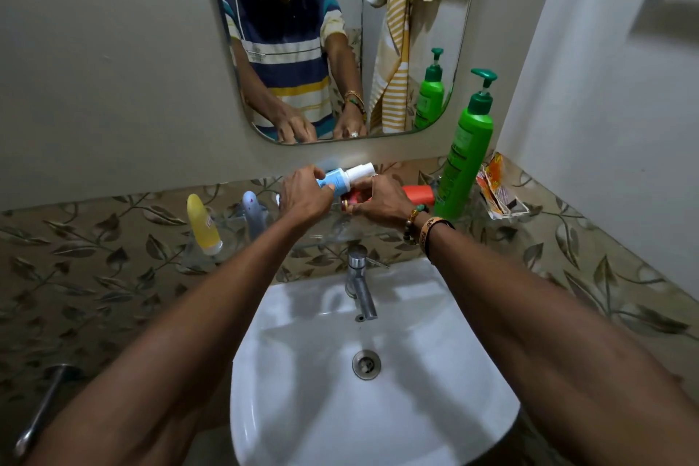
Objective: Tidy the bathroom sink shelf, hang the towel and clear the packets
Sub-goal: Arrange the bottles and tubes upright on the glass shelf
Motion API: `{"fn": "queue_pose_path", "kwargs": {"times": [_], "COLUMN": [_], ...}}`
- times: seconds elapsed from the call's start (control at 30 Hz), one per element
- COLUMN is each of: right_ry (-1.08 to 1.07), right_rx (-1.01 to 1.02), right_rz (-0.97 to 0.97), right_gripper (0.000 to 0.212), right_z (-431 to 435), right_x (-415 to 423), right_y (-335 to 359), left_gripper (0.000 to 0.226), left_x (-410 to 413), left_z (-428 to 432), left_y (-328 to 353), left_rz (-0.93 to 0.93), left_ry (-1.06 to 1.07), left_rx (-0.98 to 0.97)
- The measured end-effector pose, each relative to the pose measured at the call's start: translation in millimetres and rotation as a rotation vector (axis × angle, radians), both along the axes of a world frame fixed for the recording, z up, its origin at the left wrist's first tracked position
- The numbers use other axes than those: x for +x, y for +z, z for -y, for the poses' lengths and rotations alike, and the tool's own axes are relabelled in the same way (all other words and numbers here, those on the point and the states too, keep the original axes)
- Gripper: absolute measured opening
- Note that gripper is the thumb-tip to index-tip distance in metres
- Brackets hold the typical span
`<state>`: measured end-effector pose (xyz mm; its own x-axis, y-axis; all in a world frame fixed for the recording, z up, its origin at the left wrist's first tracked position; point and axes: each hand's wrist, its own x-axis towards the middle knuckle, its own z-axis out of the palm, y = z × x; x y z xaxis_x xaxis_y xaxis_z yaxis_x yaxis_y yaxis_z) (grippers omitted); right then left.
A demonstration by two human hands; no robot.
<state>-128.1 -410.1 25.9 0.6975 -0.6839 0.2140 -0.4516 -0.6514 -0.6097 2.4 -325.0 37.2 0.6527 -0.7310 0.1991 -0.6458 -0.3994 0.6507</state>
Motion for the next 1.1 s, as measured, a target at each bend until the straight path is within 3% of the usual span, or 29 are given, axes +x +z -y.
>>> {"fn": "queue_pose_path", "kwargs": {"times": [0.3,0.6,0.87,1.1], "right_ry": [-0.003,0.032,0.051,-0.002], "right_rx": [0.061,0.13,0.17,0.24], "right_rz": [0.022,0.016,0.005,0.072], "right_gripper": [0.037,0.033,0.035,0.035], "right_z": [7.2,6.0,4.2,5.7], "right_x": [3.2,8.5,8.7,8.3], "right_y": [-3.6,-5.0,-5.3,-5.0], "left_gripper": [0.04,0.052,0.047,0.046], "left_x": [4.7,6.5,9.2,8.0], "left_z": [9.0,3.9,2.8,2.3], "left_y": [-7.2,-13.5,-16.2,-18.1], "left_rz": [0.128,0.48,0.691,0.609], "left_ry": [-0.007,-0.034,-0.049,-0.075], "left_rx": [0.087,0.318,0.355,0.312]}}
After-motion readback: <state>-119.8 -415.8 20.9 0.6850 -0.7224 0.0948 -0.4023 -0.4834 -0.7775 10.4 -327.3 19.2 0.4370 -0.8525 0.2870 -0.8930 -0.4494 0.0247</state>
